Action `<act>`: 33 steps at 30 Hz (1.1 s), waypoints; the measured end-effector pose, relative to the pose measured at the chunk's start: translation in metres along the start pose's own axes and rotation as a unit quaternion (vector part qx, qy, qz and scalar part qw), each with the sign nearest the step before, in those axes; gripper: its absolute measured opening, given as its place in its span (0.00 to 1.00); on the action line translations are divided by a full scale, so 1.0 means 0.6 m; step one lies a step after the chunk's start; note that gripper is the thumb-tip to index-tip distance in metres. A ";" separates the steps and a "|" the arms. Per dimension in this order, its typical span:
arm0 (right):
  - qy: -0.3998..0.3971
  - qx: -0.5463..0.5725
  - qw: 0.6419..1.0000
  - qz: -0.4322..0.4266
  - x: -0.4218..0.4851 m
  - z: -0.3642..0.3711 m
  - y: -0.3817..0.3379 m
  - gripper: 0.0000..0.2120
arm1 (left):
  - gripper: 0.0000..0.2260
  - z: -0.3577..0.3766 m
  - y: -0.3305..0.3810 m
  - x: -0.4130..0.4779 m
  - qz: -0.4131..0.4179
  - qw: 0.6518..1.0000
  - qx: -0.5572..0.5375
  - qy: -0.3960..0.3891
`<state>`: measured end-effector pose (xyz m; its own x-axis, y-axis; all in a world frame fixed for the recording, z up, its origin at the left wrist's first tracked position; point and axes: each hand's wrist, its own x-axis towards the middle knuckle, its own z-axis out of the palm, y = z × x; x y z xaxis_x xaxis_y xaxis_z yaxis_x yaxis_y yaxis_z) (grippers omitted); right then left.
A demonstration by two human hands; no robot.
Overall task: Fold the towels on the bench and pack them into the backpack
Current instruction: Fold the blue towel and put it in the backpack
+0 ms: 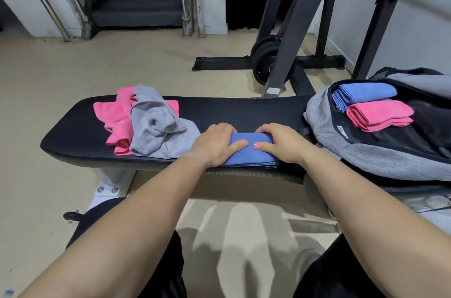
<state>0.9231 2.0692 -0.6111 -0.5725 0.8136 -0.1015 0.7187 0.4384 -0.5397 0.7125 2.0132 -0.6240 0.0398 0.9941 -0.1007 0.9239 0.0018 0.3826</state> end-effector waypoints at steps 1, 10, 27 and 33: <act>0.003 0.009 1.000 0.005 -0.005 -0.003 -0.002 0.16 | 0.18 -0.007 0.000 -0.008 0.003 1.000 -0.014 -0.005; -0.055 0.053 0.996 0.051 -0.055 -0.037 -0.017 0.16 | 0.23 -0.051 0.065 -0.062 0.009 0.997 0.056 0.046; 0.243 0.155 0.936 0.200 -0.237 -0.305 0.137 0.23 | 0.22 -0.073 0.384 0.027 0.087 0.950 -0.297 0.038; 0.285 0.123 0.924 0.224 -0.241 -0.342 0.231 0.15 | 0.25 -0.027 0.472 0.107 0.024 0.959 -0.279 0.046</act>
<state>1.1865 2.0904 -0.4995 0.1126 0.9920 0.0577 0.6817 -0.0349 -0.7308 0.9706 2.0796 -0.5071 0.0198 0.9998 0.0017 0.5741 -0.0128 0.8187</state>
